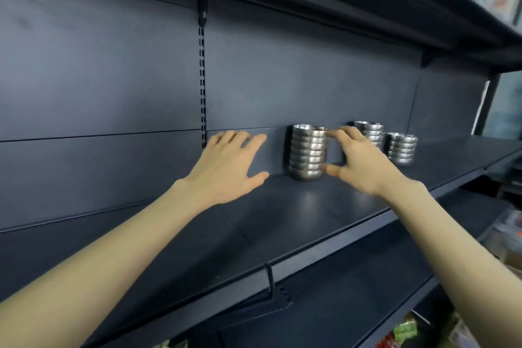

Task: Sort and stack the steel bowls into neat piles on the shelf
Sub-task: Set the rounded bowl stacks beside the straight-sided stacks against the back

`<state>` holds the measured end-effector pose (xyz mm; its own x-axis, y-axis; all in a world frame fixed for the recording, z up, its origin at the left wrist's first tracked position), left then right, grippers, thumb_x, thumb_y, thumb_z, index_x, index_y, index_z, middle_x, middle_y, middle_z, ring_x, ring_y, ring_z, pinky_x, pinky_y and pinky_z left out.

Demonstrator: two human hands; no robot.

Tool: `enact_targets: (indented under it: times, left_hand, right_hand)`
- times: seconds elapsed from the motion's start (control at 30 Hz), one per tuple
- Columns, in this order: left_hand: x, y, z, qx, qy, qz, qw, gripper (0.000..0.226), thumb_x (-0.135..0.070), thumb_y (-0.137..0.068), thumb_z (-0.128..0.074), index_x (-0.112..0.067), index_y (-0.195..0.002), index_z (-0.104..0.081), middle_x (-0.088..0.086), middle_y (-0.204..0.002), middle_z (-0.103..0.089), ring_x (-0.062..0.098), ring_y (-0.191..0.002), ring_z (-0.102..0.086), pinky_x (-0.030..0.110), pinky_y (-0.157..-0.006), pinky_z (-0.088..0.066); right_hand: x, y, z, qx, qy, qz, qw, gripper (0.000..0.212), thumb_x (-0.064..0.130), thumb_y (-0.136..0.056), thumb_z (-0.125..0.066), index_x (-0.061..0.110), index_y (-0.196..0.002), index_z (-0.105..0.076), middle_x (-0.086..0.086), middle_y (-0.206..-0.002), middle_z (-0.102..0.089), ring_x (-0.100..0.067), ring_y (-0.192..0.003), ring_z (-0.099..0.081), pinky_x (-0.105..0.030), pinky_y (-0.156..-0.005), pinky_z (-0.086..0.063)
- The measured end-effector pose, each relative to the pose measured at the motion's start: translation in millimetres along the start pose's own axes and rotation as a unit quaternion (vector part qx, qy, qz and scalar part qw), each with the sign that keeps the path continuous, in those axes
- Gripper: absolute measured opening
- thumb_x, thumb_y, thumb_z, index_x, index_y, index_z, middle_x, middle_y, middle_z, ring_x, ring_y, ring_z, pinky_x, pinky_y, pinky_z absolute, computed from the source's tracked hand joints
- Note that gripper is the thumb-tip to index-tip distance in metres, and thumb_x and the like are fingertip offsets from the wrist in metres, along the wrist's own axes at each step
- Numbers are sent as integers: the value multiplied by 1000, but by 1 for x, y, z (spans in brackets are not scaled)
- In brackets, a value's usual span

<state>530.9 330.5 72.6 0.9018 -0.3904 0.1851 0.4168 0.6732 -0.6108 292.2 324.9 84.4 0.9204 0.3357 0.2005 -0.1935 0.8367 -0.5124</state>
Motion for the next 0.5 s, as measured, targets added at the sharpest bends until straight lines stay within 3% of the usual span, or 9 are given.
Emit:
enact_targets:
  times: [0.23, 0.5]
  left_hand:
    - [-66, -100, -72, -21, 20, -10, 1000, 69, -55, -89, -50, -20, -145, -31, 2, -137, -46, 23, -127, -39, 36, -106, -25]
    - [-119, -166, -145, -4, 38, 78, 996, 68, -52, -88, -54, -20, -145, -33, 2, -137, -47, 24, -127, -41, 38, -105, -29]
  right_hand:
    - [-129, -43, -7, 3, 16, -12, 1000, 70, 34, -88, -68, 11, -146, -34, -6, -151, -30, -29, -131, -41, -43, -103, -41]
    - [-237, -93, -32, 48, -7, 30, 998, 70, 34, -89, -67, 13, -146, -33, -6, -152, -29, -30, -134, -38, -43, -106, -38]
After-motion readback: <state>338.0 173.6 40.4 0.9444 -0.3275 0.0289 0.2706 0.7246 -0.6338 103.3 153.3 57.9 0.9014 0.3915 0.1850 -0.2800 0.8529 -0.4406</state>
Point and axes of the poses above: each hand's wrist, its own y-axis away from the middle knuckle, its own z-axis out of the back of the hand, x = y × z, the point moved 2 cm from there along -y, towards the middle knuckle
